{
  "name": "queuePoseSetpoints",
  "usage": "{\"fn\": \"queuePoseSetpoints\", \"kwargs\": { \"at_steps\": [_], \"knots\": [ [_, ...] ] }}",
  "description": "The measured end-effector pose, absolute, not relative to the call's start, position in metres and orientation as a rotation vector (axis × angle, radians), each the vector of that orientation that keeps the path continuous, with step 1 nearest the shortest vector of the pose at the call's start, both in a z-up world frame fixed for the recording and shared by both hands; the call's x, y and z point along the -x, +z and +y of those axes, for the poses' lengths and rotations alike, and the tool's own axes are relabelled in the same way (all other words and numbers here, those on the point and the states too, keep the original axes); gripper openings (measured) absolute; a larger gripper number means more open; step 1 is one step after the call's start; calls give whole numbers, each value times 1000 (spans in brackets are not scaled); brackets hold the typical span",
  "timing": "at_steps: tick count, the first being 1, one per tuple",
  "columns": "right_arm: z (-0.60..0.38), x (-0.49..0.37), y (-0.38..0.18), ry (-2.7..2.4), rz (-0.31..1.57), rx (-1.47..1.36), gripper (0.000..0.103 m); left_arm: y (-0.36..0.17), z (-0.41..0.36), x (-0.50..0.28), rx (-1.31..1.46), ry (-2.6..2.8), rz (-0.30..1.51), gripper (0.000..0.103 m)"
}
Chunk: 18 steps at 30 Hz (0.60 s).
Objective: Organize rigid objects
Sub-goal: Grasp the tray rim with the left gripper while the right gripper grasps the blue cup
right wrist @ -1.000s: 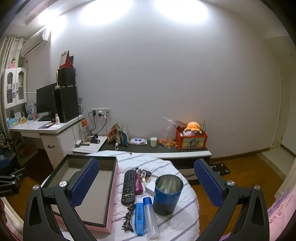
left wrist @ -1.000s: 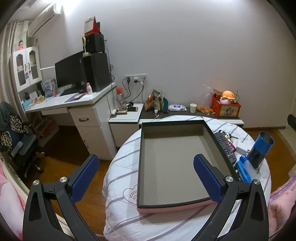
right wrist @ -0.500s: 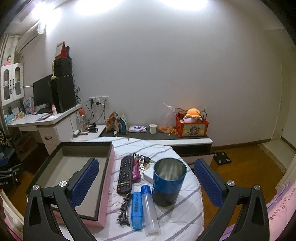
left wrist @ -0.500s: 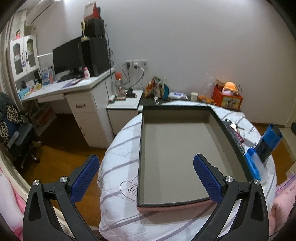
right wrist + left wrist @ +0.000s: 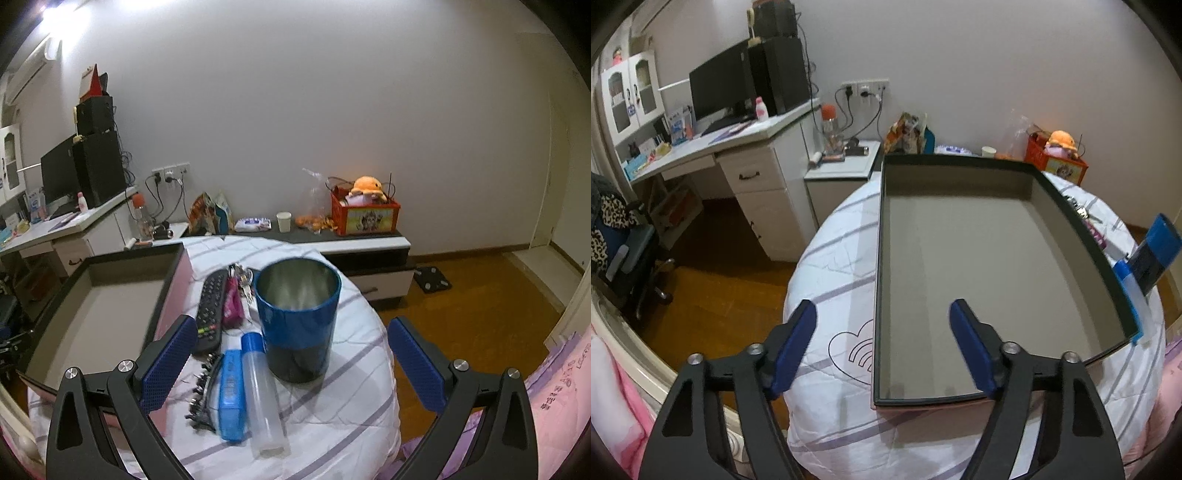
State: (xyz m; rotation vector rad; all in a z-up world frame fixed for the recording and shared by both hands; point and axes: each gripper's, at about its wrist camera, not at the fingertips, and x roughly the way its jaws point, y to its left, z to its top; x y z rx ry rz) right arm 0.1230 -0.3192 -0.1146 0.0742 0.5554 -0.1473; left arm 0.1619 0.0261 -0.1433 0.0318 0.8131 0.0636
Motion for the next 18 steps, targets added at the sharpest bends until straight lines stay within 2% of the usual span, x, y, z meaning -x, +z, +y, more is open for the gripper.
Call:
{"fn": "queuePoseSetpoints", "kwargs": {
  "at_steps": [8,11,13,18],
  "knots": [
    [-330,-135,-127,-130,576,-106,103,-162,25,-173,-35,72,857,67],
    [-330,-144,-130,-137,580,-100,103,-168,26,-177,-32,76,878,57],
    [-332,-151,-132,-136,584,-105,103,-172,27,-179,-32,72,891,45],
    [-335,-163,-137,-113,592,-128,103,-177,30,-182,-25,75,910,35]
  ]
}}
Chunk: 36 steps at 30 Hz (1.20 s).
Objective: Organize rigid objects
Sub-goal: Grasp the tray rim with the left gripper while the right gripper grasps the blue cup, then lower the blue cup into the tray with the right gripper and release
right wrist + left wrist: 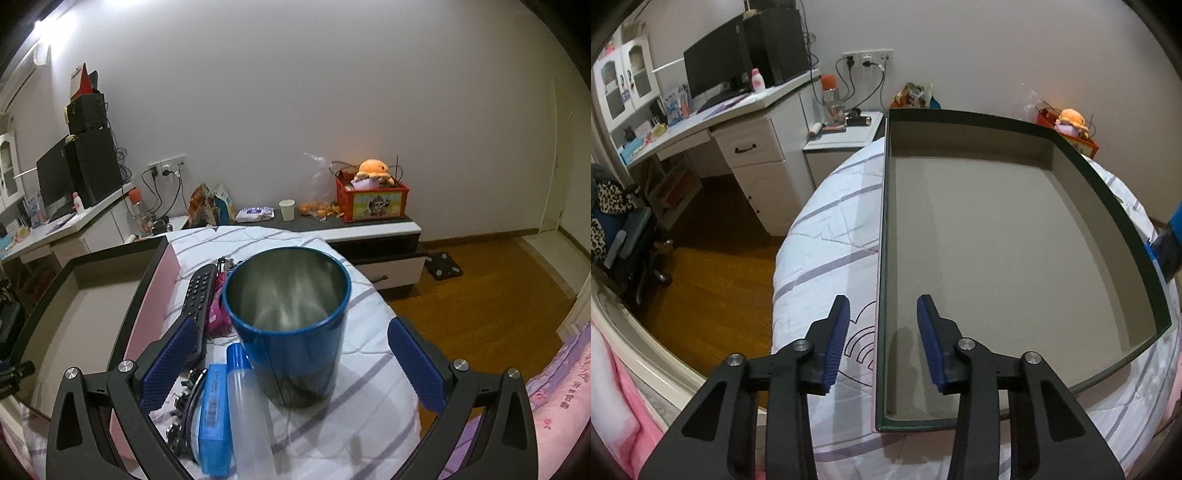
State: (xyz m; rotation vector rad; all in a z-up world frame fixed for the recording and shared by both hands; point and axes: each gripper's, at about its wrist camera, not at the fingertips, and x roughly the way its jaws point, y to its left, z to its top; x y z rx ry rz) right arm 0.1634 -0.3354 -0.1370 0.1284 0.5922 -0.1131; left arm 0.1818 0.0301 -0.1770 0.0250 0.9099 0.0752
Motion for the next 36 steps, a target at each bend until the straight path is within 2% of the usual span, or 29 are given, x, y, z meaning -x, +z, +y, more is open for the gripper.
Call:
{"fn": "queuePoseSetpoints", "kwargs": {
  "at_steps": [7,9,11,21,30,36],
  "knots": [
    [-342,-177,-144,-110,606,-139,101,-178,31,-184,-28,78,917,33],
    [-343,-179,-145,-114,615,-134,82,-179,30,-185,-28,75,919,32],
    [-342,-180,-147,-103,625,-127,68,-178,32,-183,-29,76,919,31],
    [-338,-168,-134,-105,566,-63,68,-177,28,-180,-34,59,914,18],
    [-275,-141,-77,58,422,41,68,-176,28,-178,-29,51,906,17],
    [-206,-151,-77,285,455,82,68,-175,29,-177,-20,46,905,13]
  ]
}}
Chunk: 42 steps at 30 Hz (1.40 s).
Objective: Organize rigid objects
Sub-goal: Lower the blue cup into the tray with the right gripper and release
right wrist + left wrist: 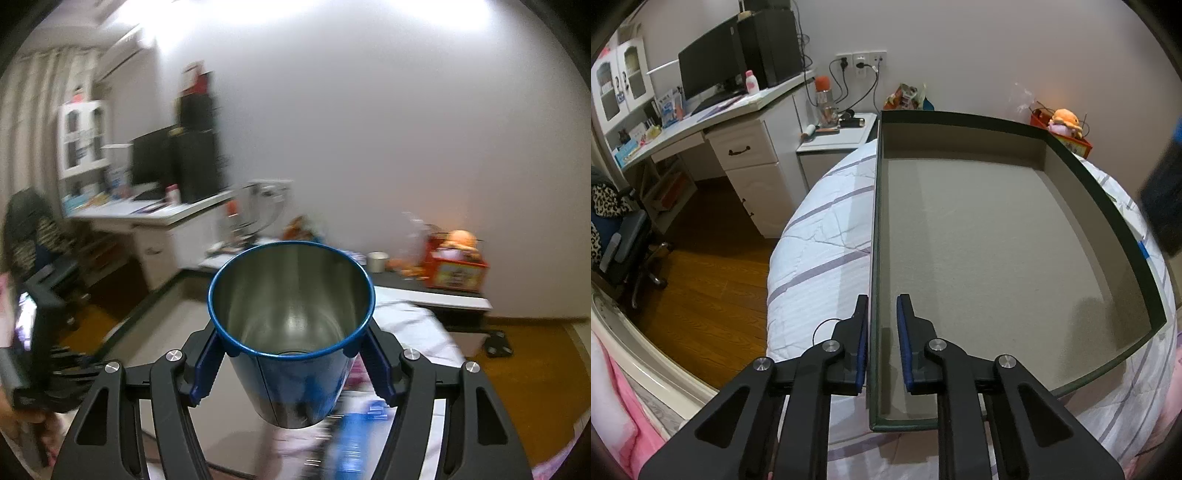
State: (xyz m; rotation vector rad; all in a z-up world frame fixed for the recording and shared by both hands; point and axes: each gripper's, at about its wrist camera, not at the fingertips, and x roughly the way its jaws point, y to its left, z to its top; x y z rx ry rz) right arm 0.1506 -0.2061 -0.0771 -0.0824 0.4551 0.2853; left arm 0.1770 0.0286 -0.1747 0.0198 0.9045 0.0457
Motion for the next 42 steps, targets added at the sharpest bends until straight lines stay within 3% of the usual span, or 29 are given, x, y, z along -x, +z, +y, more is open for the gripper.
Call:
{"fn": "queuePoseSetpoints", "kwargs": {
  "at_steps": [11,24,26,29,42],
  "knots": [
    [-127,-190,-127,495,641,122,68,-166,37,-171,14,8,880,10],
    [-108,-191,-139,544,657,100,69,-168,38,-168,14,-2,879,11],
    [-107,-189,-138,550,650,103,70,-168,38,-168,15,-1,880,11],
    [-112,-184,-130,565,612,80,81,-168,38,-166,10,-2,879,11],
    [-176,-151,-84,448,460,-28,81,-166,37,-163,6,7,883,11]
  ]
}}
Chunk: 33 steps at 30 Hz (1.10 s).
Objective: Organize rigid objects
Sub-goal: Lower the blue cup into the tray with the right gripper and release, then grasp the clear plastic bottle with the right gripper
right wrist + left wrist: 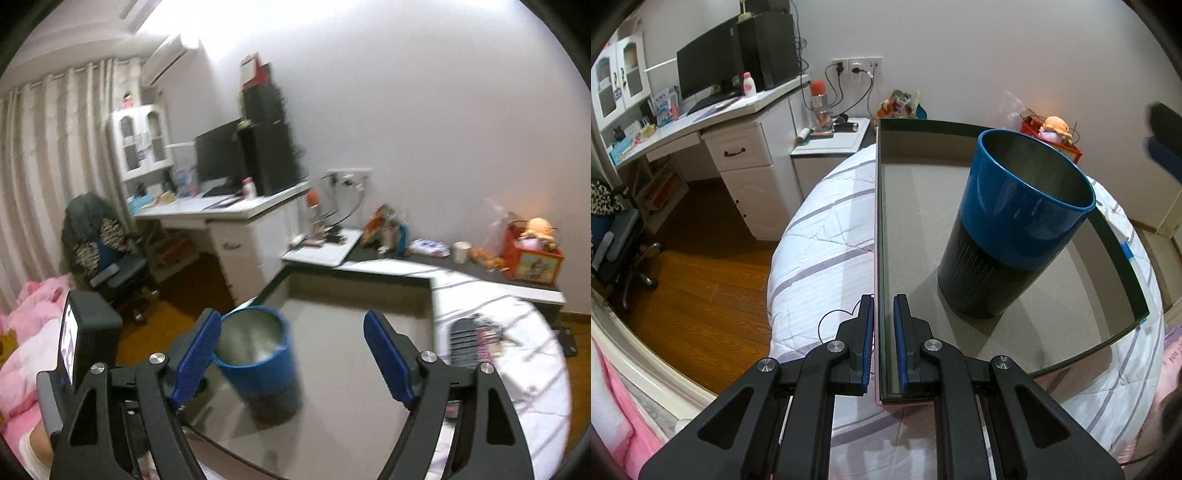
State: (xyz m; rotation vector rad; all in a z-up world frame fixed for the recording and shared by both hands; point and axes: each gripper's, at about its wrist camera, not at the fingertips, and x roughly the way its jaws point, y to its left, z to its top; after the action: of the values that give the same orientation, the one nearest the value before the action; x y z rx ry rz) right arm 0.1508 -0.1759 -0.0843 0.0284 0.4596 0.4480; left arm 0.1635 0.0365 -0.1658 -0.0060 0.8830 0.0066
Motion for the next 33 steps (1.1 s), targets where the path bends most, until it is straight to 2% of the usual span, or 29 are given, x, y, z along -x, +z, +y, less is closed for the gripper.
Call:
{"fn": "queuePoseSetpoints", "kwargs": {
  "at_steps": [10,12,13,14,33],
  "knots": [
    [-260,-144,-76,139,453,-82,82,-168,35,-163,-3,17,888,11],
    [-271,-140,-78,104,454,-107,92,-168,35,-164,-5,20,889,11],
    [-277,-137,-79,92,452,-117,102,-168,34,-164,-7,22,889,11],
    [-281,-134,-79,83,443,-122,103,-168,34,-164,-8,23,889,11],
    [-332,-113,-115,-41,538,-102,103,-169,33,-163,-23,38,893,11]
  ]
}}
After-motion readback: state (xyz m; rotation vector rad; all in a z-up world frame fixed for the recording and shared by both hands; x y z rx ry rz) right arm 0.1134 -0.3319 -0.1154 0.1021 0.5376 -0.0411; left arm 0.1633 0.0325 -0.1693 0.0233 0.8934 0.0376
